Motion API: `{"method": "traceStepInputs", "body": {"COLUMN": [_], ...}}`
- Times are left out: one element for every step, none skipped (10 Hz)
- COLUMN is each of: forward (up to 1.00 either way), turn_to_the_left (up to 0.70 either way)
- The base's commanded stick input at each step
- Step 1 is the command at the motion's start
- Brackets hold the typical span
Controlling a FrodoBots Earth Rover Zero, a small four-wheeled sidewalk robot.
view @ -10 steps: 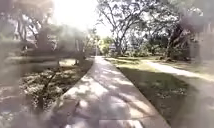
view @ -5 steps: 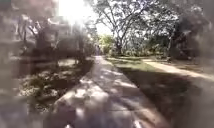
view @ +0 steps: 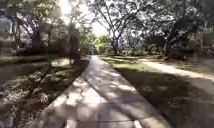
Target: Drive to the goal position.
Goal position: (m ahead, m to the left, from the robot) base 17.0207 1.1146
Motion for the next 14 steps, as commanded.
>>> {"method": "traceStepInputs", "body": {"forward": [0.50, 0.50, 0.50, 0.50, 0.50, 0.50, 0.50, 0.50, 0.50, 0.50, 0.50, 0.50, 0.50, 0.50], "turn_to_the_left": [0.00, 0.00, 0.00, 0.00, 0.00, 0.00, 0.00, 0.00, 0.00, 0.00, 0.00, 0.00, 0.00, 0.00]}}
